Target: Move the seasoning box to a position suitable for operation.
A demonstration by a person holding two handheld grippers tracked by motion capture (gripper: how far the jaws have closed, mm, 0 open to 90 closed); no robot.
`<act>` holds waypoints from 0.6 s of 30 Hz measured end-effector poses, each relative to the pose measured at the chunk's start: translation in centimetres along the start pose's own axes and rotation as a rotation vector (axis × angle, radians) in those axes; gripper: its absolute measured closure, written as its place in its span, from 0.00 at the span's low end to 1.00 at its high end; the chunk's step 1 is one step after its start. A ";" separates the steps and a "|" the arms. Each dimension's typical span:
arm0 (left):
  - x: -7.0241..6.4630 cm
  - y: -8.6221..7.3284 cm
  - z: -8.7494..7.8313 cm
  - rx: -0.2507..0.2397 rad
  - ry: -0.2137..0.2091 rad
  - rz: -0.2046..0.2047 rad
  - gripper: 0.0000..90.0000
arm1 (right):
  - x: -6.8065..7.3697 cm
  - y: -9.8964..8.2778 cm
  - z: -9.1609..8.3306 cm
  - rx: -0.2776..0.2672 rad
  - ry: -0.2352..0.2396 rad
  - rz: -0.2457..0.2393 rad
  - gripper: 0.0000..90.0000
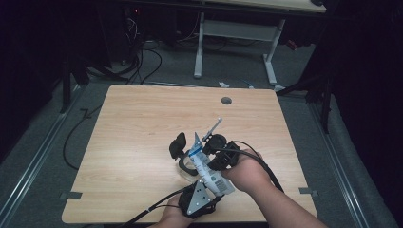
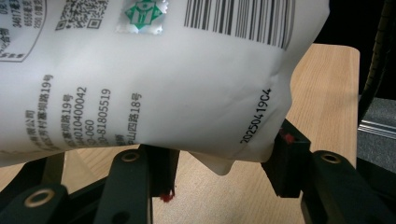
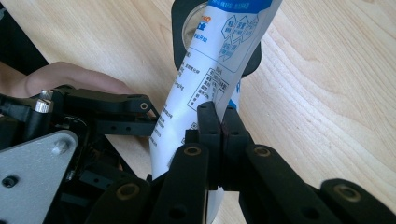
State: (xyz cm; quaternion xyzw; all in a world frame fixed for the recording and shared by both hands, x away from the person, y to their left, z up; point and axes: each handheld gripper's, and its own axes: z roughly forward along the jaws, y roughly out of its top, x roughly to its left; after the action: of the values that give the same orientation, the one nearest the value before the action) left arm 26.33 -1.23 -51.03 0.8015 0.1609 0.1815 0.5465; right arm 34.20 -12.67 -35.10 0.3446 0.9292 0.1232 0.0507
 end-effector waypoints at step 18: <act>0.0 0.7 -0.2 -0.006 0.026 0.000 0.63 | -0.3 0.9 0.3 -0.005 -0.002 -0.011 1.00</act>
State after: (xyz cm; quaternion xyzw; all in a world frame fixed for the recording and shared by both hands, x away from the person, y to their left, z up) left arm 26.30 -1.29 -50.30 0.7976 0.1676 0.1925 0.5466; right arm 35.04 -12.18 -35.12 0.3396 0.9307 0.1250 0.0530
